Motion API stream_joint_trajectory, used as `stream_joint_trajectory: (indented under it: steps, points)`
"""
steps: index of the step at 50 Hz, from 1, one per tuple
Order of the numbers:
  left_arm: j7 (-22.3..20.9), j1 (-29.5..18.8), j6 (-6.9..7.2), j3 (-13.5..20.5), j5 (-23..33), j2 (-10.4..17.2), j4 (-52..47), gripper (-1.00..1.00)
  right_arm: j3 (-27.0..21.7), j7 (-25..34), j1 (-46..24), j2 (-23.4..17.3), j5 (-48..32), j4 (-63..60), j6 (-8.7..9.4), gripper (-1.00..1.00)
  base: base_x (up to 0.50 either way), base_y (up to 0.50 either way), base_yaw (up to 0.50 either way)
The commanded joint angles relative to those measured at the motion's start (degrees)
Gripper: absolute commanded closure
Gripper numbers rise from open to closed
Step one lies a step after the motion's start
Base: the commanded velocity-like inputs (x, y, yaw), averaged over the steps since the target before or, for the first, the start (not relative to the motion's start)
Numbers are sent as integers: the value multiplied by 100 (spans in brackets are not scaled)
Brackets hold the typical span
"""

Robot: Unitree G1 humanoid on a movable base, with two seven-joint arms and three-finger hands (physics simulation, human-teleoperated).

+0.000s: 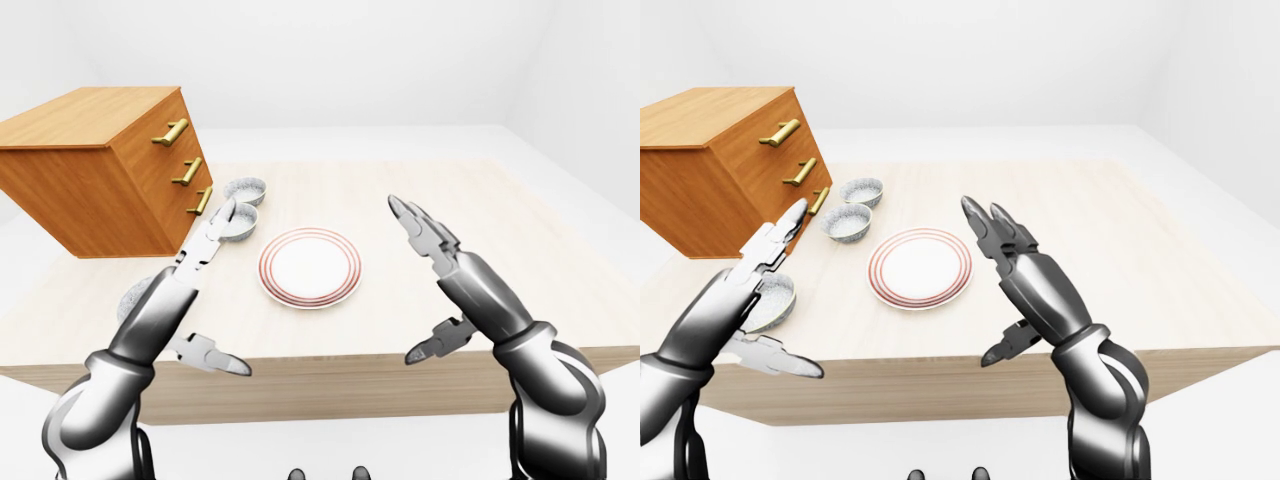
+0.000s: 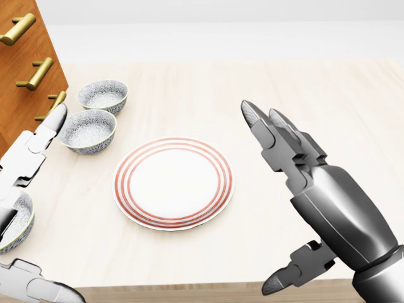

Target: Put the bowl in the middle on the plate.

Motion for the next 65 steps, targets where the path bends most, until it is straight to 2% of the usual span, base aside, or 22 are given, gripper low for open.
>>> stream_joint_trajectory:
  steps: [1,7,19,31,32,58,61,65]
  points:
    - [0,33,0,146,57,-15,-151,-100,-625,94,219,-73,-204,-407,0,-100,0,0,0]
    - [0,39,0,309,3,25,-217,-100,-1037,94,576,30,42,-461,0,-100,0,0,0]
    - [0,120,0,337,11,-34,-148,-100,-1797,94,1113,269,613,-290,0,-100,0,0,0]
    - [0,136,0,222,28,-72,35,-100,-1454,94,1282,514,582,-39,0,-100,0,0,0]
    - [0,140,0,208,25,-84,26,-100,-1442,-55,1260,544,636,30,0,-100,0,0,0]
    - [0,230,0,174,28,-135,45,-100,-1408,-206,1287,470,745,165,0,-100,0,0,0]
    - [135,17,0,262,378,36,159,-100,-1425,-202,1305,460,700,165,0,-100,0,0,0]
    - [163,48,0,323,410,36,188,-100,-1373,-156,1303,457,584,92,0,-100,0,0,0]
